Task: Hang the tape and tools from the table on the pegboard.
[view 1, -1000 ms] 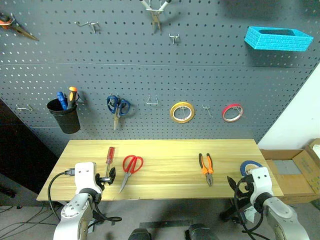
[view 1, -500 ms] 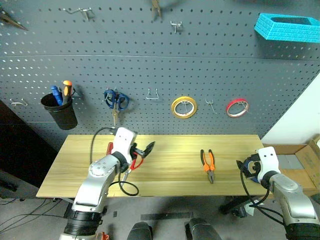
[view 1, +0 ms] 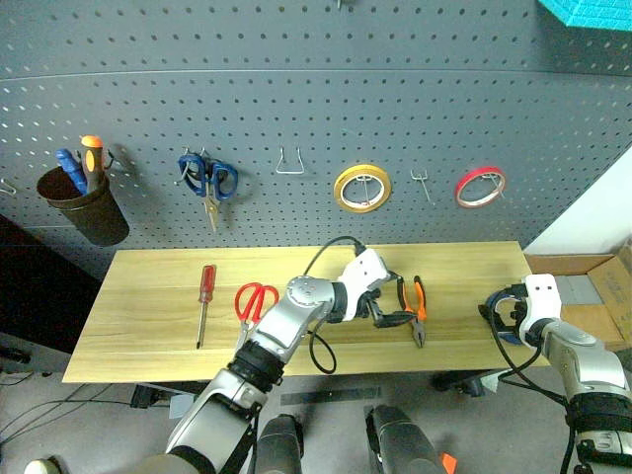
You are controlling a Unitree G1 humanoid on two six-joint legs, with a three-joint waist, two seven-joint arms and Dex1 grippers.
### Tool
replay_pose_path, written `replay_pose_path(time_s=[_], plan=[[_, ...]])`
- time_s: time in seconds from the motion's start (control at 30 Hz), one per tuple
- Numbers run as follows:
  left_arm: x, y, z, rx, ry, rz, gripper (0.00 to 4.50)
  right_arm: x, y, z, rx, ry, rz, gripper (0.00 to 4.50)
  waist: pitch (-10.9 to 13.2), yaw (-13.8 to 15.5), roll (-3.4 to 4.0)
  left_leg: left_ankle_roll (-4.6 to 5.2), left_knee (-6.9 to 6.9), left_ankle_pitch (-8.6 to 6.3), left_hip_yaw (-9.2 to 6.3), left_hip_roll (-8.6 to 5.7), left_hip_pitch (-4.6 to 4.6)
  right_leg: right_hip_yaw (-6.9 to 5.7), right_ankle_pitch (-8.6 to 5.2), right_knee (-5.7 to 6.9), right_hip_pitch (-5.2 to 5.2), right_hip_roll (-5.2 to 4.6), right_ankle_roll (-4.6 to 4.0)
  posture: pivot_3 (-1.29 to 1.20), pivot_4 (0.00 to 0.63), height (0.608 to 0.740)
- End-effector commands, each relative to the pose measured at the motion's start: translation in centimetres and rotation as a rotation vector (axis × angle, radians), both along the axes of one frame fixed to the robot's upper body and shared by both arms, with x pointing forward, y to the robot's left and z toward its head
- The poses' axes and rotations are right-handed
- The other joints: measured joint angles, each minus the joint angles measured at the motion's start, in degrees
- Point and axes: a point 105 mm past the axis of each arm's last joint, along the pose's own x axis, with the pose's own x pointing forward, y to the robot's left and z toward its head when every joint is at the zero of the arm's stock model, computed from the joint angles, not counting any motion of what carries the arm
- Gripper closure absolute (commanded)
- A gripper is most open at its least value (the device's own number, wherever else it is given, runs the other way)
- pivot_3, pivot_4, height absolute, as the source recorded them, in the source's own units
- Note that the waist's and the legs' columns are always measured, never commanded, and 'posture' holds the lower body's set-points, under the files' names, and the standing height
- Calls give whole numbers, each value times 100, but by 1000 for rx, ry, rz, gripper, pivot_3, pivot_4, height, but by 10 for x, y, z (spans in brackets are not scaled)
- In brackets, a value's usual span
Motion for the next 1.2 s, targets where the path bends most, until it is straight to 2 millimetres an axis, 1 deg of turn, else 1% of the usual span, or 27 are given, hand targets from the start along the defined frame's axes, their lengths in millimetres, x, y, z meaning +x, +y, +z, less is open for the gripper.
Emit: replay_pose_path(time_s=[0.03, 0.13, 0.23, 0.3, 0.47, 0.57, 0.63, 0.7, 0.9, 0.93, 1.0, 1.07, 1.17, 1.2], plan=[[4, -13, 6, -1, -48, -44, 0, 5, -1, 3, 37, -16, -18, 60, 85, -16, 10, 9, 10, -5, 0, 1, -4, -1, 1, -1, 0, 0, 1, -39, 314, 740], [11, -26, 6, 6, -66, -51, 0, 7, 0, -6, 49, 9, -24, 60, 181, -14, 11, 44, 58, -26, -10, 1, -30, -12, 6, -3, -1, -2, 9, -36, 325, 740], [13, -28, 8, -1, -71, -62, 0, 9, 2, -8, 53, 16, -22, 60, 261, -14, 11, 47, 63, -28, -5, -13, -40, -6, 16, -15, -1, -19, 30, -33, 341, 740], [14, -32, 10, -5, -76, -68, 0, 9, 4, -13, 80, 33, -25, 60, 323, -25, -11, 47, 63, -30, -5, -17, -39, -5, 17, -17, 0, -22, 35, -28, 346, 740], [15, -35, 11, -9, -84, -76, 0, 10, 7, -21, 105, 61, -26, 60, 341, -23, -27, 47, 64, -30, -9, -16, -39, -6, 18, -14, 0, -22, 37, -14, 340, 740], [16, -34, 13, -14, -87, -77, 0, 12, 8, -22, 101, 64, -15, 632, 342, -22, -31, 47, 66, -29, -9, -16, -38, -6, 19, -13, 1, -23, 39, -13, 332, 740], [16, -34, 14, -16, -89, -78, 0, 11, 8, -23, 93, 68, -7, 1253, 342, -23, -31, 47, 66, -29, -9, -16, -38, -6, 19, -12, 2, -22, 40, -11, 328, 740], [15, -33, 15, -21, -88, -79, 0, 10, 7, -23, 82, 72, 1, 1980, 342, -23, -31, 47, 66, -29, -10, -16, -37, -7, 19, -13, 2, -22, 40, -10, 322, 740], [12, -34, 17, -39, -77, -92, 0, 10, 4, -24, 66, 70, -13, 3949, 339, -22, -30, 46, 66, -29, -9, -16, -37, -7, 19, -13, 2, -22, 40, -9, 286, 740], [12, -34, 17, -42, -74, -94, 0, 10, 4, -23, 64, 64, -15, 4061, 338, -21, -30, 46, 66, -29, -9, -16, -37, -7, 20, -12, 2, -22, 40, -9, 280, 740], [11, -32, 18, -47, -72, -95, 0, 11, 4, -20, 40, 52, -15, 4082, 330, -19, -25, 46, 66, -29, -9, -16, -38, -7, 20, -11, 2, -23, 40, -6, 257, 740], [10, -28, 19, -51, -71, -95, 0, 10, 10, -12, -22, 19, 32, 4082, 319, -16, -17, 45, 66, -28, -11, -16, -38, -9, 20, -10, 1, -23, 40, -7, 233, 740], [10, -18, 23, -79, -56, -52, 0, 9, 30, 4, -125, -62, 145, 4082, 294, -14, 7, 42, 63, -27, -11, -16, -41, -9, 20, -10, -3, -24, 40, -14, 188, 740], [8, -10, 26, -102, -40, -24, 0, 6, 41, 15, -168, -112, 194, 4082, 275, -16, 24, 38, 63, -25, -11, -15, -44, -9, 20, -9, -7, -24, 40, -16, 178, 740]])
